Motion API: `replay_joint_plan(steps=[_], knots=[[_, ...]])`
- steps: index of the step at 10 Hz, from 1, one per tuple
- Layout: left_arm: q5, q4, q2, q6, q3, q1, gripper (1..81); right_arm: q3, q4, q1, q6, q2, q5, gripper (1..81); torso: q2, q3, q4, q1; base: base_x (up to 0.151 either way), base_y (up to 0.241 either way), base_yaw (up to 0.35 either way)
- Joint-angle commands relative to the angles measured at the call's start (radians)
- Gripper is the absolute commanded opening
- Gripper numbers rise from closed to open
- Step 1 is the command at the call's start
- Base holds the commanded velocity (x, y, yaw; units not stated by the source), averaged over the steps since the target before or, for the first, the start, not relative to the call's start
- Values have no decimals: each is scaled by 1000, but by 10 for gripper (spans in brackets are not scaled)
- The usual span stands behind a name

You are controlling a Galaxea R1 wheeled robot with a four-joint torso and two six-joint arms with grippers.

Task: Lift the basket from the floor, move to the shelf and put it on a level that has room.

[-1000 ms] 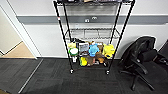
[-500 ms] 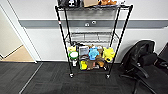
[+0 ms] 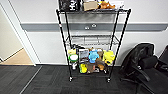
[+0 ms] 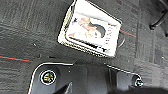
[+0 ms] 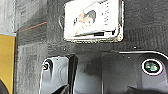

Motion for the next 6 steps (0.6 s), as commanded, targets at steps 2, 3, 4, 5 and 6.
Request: replay_joint_plan(steps=[2, 3, 4, 5, 6], knots=[[54, -10, -21, 0, 11, -49, 811, 19, -8, 44, 6, -23, -57, 811, -124, -113, 0, 80, 0, 0, 0], [54, -10, -23, 0, 11, -49, 811, 19, -8, 46, 6, -23, -57, 811, -160, -146, 0, 102, 0, 0, 0], [56, -8, -24, 0, 11, -49, 811, 17, -8, 46, 6, -25, -57, 811, -194, -179, 0, 124, 0, 0, 0], [54, -8, -21, 0, 10, -55, 811, 14, -5, 52, 6, -26, -57, 811, -228, -210, 0, 146, 0, 0, 0], [54, -10, -14, -1, -4, -62, 811, 11, -5, 58, 6, -28, -57, 811, -264, -151, 0, 169, 0, 0, 0]])
